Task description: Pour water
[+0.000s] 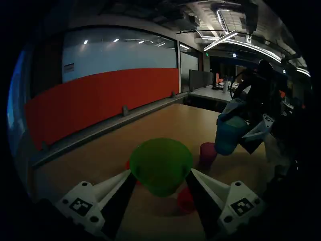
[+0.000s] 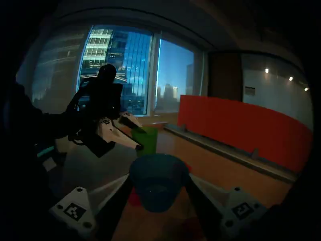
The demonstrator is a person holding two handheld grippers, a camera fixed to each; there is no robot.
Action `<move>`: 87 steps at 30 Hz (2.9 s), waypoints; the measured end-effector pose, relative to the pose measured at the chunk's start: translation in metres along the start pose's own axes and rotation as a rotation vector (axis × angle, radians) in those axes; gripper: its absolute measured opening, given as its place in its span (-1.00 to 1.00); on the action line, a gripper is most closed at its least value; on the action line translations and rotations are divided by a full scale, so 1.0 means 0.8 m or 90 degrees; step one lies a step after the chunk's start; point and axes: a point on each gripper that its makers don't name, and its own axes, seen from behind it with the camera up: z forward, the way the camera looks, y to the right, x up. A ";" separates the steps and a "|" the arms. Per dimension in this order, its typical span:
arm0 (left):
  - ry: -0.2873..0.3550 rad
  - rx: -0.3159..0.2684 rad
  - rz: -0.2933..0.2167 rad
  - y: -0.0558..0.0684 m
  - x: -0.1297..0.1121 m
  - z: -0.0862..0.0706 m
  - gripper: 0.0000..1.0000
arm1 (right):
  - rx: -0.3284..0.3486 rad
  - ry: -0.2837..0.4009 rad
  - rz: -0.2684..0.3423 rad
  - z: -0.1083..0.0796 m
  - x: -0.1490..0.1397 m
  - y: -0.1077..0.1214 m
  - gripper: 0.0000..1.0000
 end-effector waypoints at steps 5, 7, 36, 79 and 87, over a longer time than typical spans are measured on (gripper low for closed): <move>0.013 -0.004 -0.002 0.003 0.007 -0.003 0.66 | -0.002 0.014 0.003 -0.001 0.007 0.002 0.79; 0.017 -0.005 -0.001 0.004 0.010 -0.004 0.66 | -0.004 0.019 0.004 -0.001 0.010 0.003 0.79; 0.138 -0.021 0.004 0.034 0.068 -0.020 0.66 | -0.023 0.057 0.011 -0.012 0.045 0.019 0.79; 0.183 -0.077 0.046 0.100 0.065 -0.024 0.66 | -0.050 0.063 -0.131 -0.018 0.103 0.048 0.79; 0.181 -0.085 0.040 0.110 0.062 -0.020 0.66 | -0.046 0.052 -0.195 -0.015 0.133 0.048 0.79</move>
